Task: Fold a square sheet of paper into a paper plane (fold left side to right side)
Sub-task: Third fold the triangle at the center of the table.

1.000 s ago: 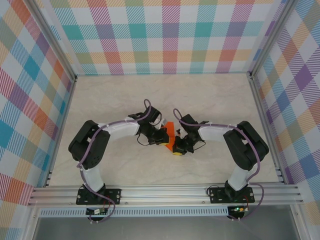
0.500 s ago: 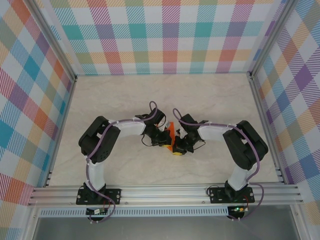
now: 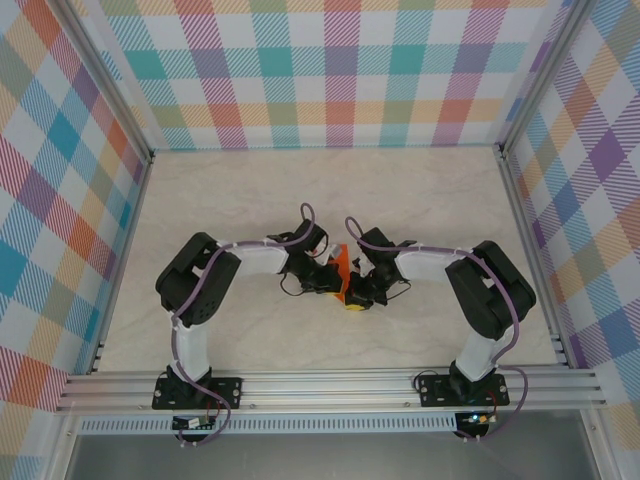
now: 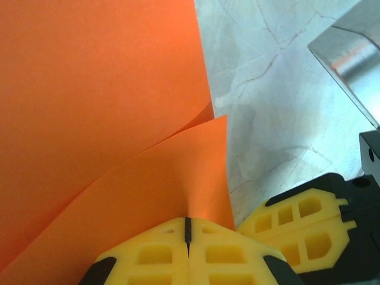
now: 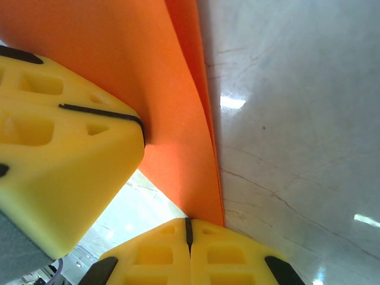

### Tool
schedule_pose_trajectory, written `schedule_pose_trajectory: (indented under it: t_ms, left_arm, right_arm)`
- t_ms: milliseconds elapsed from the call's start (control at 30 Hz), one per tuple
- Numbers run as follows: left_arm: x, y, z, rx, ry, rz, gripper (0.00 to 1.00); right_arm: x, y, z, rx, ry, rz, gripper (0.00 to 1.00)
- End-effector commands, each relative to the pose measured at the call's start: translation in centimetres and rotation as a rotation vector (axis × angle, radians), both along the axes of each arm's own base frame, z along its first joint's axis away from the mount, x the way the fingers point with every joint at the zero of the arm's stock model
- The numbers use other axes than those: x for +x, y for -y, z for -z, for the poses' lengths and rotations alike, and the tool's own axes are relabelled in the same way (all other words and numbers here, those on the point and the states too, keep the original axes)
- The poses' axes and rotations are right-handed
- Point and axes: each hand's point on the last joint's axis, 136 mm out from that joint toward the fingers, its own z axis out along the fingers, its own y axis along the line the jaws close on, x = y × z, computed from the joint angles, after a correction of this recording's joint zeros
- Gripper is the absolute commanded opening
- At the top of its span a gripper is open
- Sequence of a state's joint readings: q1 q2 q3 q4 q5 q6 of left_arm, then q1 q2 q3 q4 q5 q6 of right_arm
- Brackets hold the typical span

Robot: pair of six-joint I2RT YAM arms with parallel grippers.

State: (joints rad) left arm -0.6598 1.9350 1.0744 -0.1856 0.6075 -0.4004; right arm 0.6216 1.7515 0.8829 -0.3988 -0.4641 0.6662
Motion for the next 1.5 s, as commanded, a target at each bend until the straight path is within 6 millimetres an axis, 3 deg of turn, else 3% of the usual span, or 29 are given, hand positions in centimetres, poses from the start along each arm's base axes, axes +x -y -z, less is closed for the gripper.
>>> schedule_pose_trajectory:
  t_ms: [0, 567, 833, 1033, 1133, 1200, 1367, 1467]
  left_arm:
    - [1.6, -2.4, 1.7, 0.042, 0.103, -0.032, 0.04]
    - [4.8, -6.4, 1.7, 0.012, 0.165, -0.148, 0.06]
    - [6.1, -9.3, 2.6, 0.019, 0.163, -0.218, 0.06]
    - [7.6, -10.2, 0.8, -0.027, 0.177, -0.266, 0.12]
    - [8.3, -9.8, -1.5, -0.068, 0.196, -0.278, 0.15]
    - [8.6, -9.7, -3.5, -0.095, 0.217, -0.292, 0.26]
    - [8.3, -10.2, -7.4, -0.136, 0.244, -0.373, 0.49]
    - [7.5, -10.7, -8.2, -0.162, 0.227, -0.441, 0.58]
  right_arm:
    - [-2.3, 3.6, 3.8, -0.197, -0.079, -0.001, 0.00]
    - [-2.8, 4.0, 4.2, -0.212, -0.096, -0.001, 0.00]
    - [-2.7, 3.8, 4.0, -0.199, -0.090, -0.003, 0.00]
    - [-2.2, 2.8, 3.6, -0.138, -0.064, -0.001, 0.00]
    - [-1.3, 1.6, 2.4, -0.066, -0.007, -0.005, 0.00]
    - [-0.2, 0.8, 0.7, -0.010, 0.064, 0.000, 0.00]
    - [2.3, 0.3, -4.2, 0.044, 0.269, -0.019, 0.22]
    - [3.5, 1.4, -6.9, 0.012, 0.392, -0.030, 0.35]
